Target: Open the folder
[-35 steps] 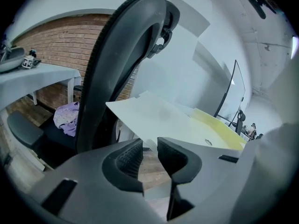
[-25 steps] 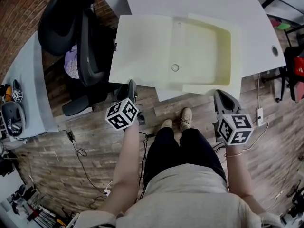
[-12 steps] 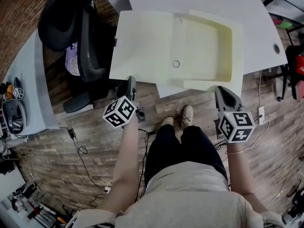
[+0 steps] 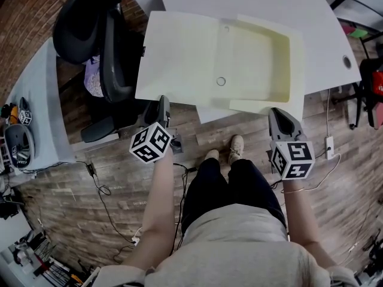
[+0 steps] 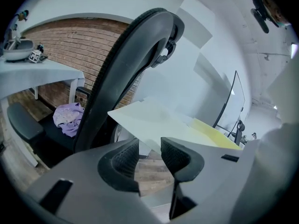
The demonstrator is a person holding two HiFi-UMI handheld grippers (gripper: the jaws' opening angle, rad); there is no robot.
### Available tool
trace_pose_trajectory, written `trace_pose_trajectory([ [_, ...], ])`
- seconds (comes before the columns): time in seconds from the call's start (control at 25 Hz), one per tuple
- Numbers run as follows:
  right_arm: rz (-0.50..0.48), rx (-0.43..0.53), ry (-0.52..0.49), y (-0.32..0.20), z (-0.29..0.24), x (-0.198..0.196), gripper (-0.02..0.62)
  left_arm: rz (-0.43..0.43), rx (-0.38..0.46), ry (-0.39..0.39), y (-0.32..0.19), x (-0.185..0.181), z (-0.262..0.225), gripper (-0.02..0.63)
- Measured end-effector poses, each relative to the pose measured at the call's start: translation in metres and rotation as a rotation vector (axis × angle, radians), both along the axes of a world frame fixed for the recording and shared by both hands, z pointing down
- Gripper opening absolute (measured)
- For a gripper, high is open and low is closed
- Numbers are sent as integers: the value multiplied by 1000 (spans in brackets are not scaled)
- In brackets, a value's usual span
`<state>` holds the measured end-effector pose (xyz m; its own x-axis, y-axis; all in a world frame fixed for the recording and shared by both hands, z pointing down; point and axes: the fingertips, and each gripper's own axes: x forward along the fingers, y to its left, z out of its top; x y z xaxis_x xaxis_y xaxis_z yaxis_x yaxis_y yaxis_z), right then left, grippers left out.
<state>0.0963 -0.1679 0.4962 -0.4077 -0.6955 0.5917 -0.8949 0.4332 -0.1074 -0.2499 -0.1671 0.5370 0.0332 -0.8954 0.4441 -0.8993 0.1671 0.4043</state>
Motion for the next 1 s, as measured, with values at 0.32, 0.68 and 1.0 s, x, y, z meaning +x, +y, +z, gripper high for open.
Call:
trace_pose_trajectory([
  [0.32, -25, -10, 5, 1, -2, -4, 23, -1, 26, -35, 1, 3, -17, 146],
  [0.68, -21, 0, -14, 3, -10, -7, 23, 17, 79, -11, 1, 12, -45, 146],
  [1.0, -20, 14, -26, 6, -17, -6, 23, 36, 106, -8, 3, 21, -62, 146],
])
